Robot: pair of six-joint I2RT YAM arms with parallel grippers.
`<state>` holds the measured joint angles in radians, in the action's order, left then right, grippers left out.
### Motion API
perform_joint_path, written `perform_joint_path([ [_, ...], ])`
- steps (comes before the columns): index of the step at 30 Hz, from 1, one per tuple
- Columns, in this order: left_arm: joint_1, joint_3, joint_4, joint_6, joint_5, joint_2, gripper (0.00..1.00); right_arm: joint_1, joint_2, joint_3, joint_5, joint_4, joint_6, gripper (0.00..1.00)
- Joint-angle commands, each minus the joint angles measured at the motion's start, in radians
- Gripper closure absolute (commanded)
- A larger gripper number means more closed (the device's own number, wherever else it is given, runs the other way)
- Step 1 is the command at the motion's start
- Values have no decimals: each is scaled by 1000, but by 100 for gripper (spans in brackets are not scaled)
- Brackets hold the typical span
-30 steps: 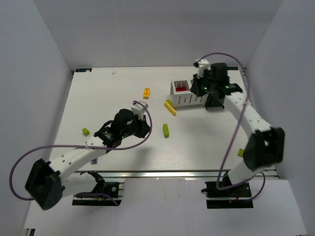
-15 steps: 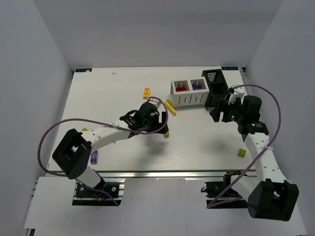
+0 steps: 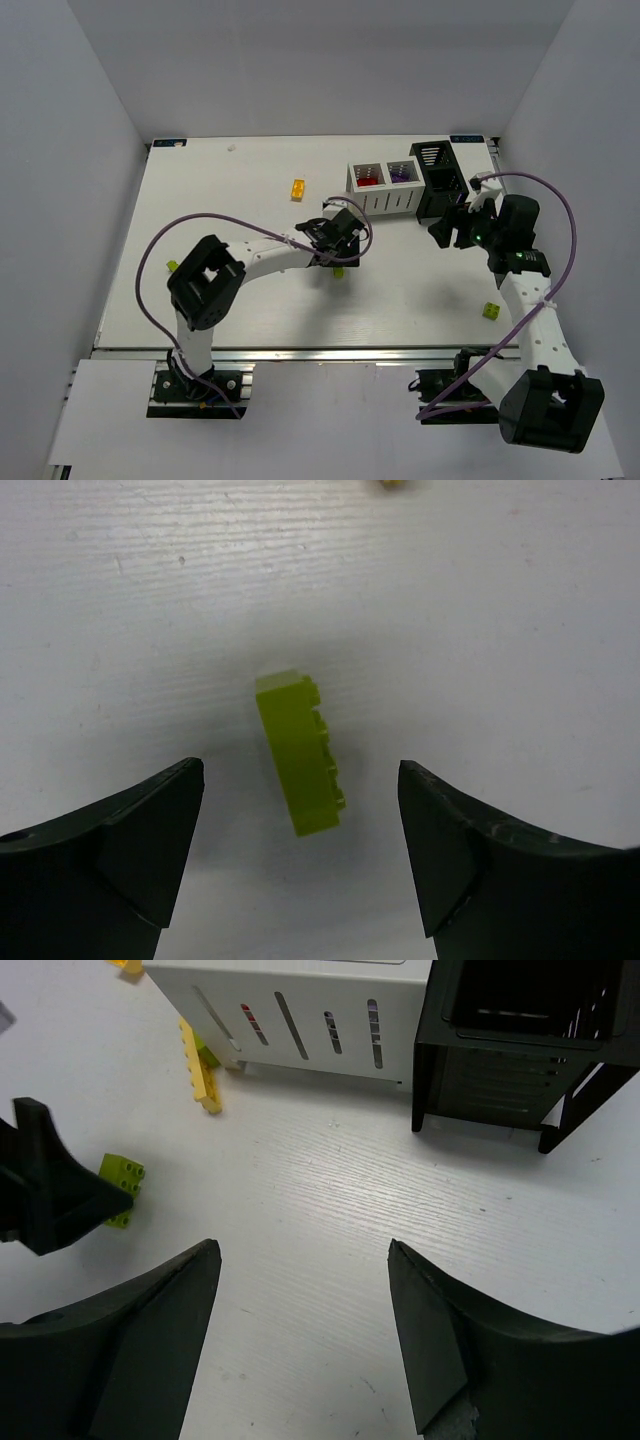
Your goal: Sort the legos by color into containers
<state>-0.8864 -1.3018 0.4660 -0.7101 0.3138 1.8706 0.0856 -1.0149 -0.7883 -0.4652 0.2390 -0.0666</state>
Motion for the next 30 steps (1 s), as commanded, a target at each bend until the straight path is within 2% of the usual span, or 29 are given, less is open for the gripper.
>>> perform_joint_path([
  [1,-16,-92,97,-52,129,45,12,17,38,-14,-32,-23,-4,27],
  [6,-34,-160,132,-69,182,119,16,31,47,-17,-38,-21,2,27],
  [13,-34,-175,117,-83,206,157,30,45,62,-15,-59,-21,10,28],
  [16,-34,-209,134,-84,206,177,43,52,67,-15,-62,-20,11,29],
  [17,-34,-211,137,-88,208,177,54,55,70,-15,-66,-20,11,29],
  [20,-43,-172,97,-86,200,145,77,63,76,-14,-73,-21,14,30],
  [23,-52,-136,51,-60,166,69,89,71,79,-14,-75,-21,14,32],
  [25,-52,-122,-7,35,136,-8,94,74,81,-12,-70,-23,17,34],
  [28,-62,-67,-188,199,18,-131,97,80,90,-9,-50,-33,34,59],
  [29,-48,-47,-252,234,-54,-157,99,83,99,-6,-43,-43,43,82],
  [30,-37,-50,-341,271,-105,-172,100,88,102,0,-30,-47,51,92],
])
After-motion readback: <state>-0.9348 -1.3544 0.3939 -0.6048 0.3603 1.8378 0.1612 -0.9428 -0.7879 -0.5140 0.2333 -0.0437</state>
